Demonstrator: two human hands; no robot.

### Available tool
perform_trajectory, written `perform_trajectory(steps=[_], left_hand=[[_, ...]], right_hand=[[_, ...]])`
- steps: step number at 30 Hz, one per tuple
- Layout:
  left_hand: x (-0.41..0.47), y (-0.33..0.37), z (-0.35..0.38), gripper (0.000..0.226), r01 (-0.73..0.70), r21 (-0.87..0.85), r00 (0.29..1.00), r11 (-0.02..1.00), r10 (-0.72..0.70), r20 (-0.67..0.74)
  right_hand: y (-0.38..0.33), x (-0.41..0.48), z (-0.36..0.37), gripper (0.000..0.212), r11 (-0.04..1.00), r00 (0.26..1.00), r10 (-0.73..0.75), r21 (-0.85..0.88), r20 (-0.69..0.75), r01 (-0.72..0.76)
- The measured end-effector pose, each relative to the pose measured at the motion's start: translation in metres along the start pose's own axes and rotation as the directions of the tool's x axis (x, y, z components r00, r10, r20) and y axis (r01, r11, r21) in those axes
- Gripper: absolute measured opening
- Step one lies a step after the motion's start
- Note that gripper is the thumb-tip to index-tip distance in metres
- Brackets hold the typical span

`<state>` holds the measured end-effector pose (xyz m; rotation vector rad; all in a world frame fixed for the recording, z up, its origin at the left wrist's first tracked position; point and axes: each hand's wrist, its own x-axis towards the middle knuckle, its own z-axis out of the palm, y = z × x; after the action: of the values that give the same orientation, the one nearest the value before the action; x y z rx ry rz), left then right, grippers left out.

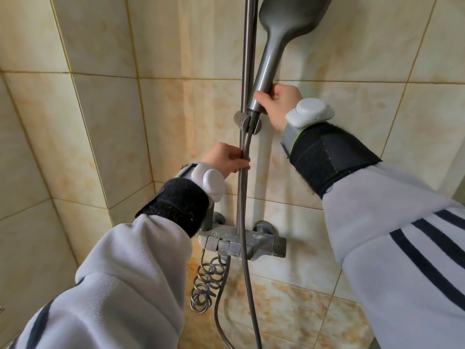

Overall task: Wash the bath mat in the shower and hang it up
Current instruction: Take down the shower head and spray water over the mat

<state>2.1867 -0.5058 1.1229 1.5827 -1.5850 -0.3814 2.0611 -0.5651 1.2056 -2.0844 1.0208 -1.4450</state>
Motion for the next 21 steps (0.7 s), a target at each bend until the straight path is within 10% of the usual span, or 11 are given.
perform_trajectory(steps=[8, 21], left_hand=[[-0.006, 0.034, -0.011, 0.018, -0.044, -0.21, 0.998, 0.977, 0.033, -0.055], [-0.068, -0.006, 0.04, 0.024, 0.127, 0.224, 0.909, 0.966, -0.204, 0.364]], right_hand=[[-0.021, 0.018, -0.029, 0.025, 0.978, 1.0, -0.026, 0.206, 0.014, 0.023], [0.034, -0.098, -0.014, 0.03, 0.986, 0.913, -0.044, 0.165, 0.407, -0.026]])
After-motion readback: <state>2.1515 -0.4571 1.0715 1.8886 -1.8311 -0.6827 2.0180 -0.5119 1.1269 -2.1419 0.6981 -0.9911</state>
